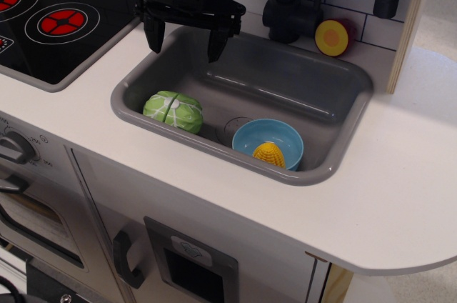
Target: Take corn out of bowl sink
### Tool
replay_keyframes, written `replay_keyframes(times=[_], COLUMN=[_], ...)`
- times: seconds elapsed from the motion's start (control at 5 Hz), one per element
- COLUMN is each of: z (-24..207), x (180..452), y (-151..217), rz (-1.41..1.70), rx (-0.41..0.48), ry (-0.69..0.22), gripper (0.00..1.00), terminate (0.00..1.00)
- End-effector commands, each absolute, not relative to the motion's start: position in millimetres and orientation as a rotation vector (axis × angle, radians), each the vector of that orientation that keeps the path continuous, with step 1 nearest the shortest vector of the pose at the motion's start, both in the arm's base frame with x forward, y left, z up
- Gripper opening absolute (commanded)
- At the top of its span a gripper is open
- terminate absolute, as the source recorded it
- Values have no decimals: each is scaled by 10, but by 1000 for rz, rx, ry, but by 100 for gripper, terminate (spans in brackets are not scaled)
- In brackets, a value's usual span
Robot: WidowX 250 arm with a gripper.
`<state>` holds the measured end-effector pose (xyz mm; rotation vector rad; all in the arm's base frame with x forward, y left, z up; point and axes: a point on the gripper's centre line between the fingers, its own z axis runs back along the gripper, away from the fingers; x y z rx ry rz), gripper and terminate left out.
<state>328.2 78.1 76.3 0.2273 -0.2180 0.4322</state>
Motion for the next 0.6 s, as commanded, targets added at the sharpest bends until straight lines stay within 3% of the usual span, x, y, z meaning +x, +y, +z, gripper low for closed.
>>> replay_keyframes(times=[0.0,0.4], z=[763,708], x=[3282,3137], y=[781,124], rz=[432,332], rx=[227,138], ry=[-218,-196], gripper=[100,100], terminate=[0,0])
